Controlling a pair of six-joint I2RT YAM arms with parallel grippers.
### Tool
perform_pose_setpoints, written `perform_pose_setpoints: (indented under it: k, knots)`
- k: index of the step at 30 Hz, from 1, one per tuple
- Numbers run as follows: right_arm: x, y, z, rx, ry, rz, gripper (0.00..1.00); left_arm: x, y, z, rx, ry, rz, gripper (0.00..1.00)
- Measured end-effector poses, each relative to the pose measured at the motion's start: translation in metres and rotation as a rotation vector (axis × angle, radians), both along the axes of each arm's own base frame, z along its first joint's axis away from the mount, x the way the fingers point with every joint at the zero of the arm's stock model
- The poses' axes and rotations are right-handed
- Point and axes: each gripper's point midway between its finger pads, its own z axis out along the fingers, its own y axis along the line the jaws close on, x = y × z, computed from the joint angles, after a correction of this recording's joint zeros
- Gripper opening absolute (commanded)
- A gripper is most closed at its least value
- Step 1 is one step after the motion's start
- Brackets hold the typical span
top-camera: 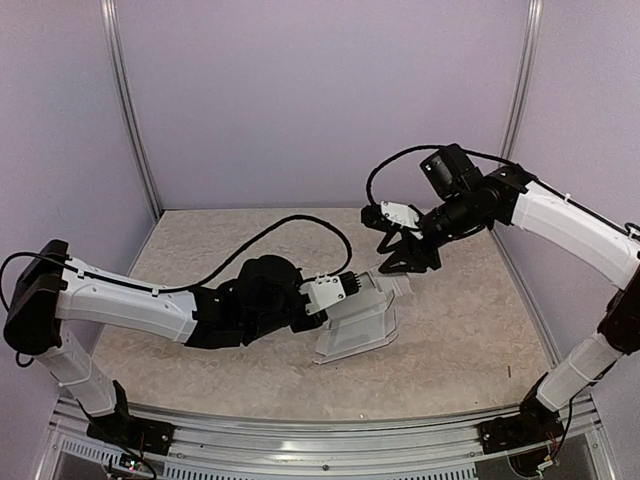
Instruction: Fold the paper box
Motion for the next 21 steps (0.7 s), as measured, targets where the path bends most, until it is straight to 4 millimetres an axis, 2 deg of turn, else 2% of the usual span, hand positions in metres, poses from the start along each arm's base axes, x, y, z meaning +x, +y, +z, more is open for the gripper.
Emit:
perform_pose_setpoints:
  k: [4, 7, 11, 15, 18, 21]
  knots:
    - [0.021, -0.038, 0.015, 0.091, 0.032, -0.085, 0.46, 0.005, 0.009, -0.017, 0.049, -0.028, 0.033, 0.0]
    - [0.025, -0.061, 0.0, 0.116, 0.101, -0.14, 0.45, 0.008, 0.016, -0.026, 0.08, -0.055, 0.053, 0.0]
    - [0.023, -0.062, -0.041, 0.093, 0.208, -0.178, 0.44, 0.013, 0.017, -0.028, 0.095, -0.101, 0.069, 0.0]
    - [0.036, -0.056, -0.074, 0.066, 0.279, -0.206, 0.42, 0.016, 0.015, -0.028, 0.099, -0.131, 0.075, 0.0]
    - [0.042, -0.053, -0.087, 0.061, 0.304, -0.211, 0.41, 0.017, 0.014, -0.028, 0.102, -0.141, 0.074, 0.0]
    - [0.043, -0.049, -0.09, 0.07, 0.316, -0.2, 0.42, 0.017, 0.013, -0.03, 0.104, -0.145, 0.073, 0.0]
